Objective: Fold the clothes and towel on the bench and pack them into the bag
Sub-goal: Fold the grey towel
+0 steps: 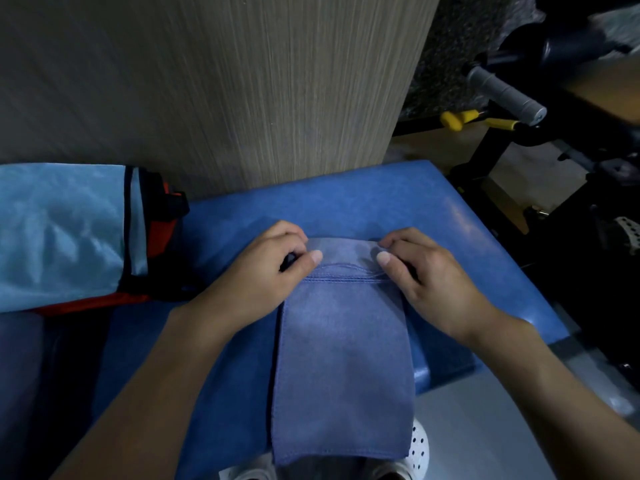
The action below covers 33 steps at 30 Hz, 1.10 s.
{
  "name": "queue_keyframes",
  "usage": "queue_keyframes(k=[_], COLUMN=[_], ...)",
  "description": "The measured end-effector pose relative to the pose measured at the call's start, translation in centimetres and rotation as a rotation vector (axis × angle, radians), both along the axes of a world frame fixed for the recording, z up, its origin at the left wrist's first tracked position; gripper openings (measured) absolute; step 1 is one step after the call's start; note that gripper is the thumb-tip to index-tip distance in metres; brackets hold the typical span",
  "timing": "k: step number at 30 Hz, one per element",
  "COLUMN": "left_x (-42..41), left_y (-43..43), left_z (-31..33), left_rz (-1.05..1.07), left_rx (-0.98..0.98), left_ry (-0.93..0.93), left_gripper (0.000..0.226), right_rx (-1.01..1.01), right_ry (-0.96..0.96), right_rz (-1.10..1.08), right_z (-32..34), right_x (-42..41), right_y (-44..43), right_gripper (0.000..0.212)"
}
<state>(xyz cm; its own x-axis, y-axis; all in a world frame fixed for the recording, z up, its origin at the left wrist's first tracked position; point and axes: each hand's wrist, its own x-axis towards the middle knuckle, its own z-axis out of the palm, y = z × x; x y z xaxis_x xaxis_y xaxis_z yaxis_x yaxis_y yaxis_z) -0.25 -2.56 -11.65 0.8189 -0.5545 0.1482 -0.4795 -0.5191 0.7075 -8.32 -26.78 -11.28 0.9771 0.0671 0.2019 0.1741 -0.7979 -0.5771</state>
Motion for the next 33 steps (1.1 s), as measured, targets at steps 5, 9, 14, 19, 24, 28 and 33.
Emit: queue_keyframes(k=[5, 9, 14, 19, 24, 28, 33], left_x=[0.2, 0.3, 0.2, 0.6, 1.0, 1.0, 0.7], left_y=[0.5, 0.9, 0.8, 1.2, 1.4, 1.3, 0.3], left_z=[-0.3, 0.1, 0.3, 0.1, -0.3, -0.2, 0.2], left_rz=[0.049, 0.1, 0.126, 0.13, 0.084, 0.083, 0.172], left_rx=[0.09, 0.252, 0.251, 0.165, 0.07, 0.021, -0.109], left_ry=[-0.011, 0.037, 0.084, 0.201, 0.278, 0.26, 0.051], left_gripper=[0.021, 0.061, 0.064, 0.043, 0.051, 0.05, 0.034], right_rx=[0.008, -0.057, -0.031, 0.007, 0.028, 0.077, 0.053], right_ry=[0.055, 0.086, 0.173, 0.212, 0.253, 0.232, 0.035], right_rz=[-0.041, -0.066, -0.128, -0.122, -0.114, -0.103, -0.196], right_z=[-0.5, -0.5, -0.1, 0.2, 0.6, 0.7, 1.7], right_x=[0.2, 0.4, 0.4, 0.5, 0.7, 0.7, 0.7], right_y=[0.0, -0.3, -0.1, -0.2, -0.4, 0.0, 1.0], right_gripper=[0.022, 0.023, 0.063, 0.067, 0.055, 0.029, 0.028])
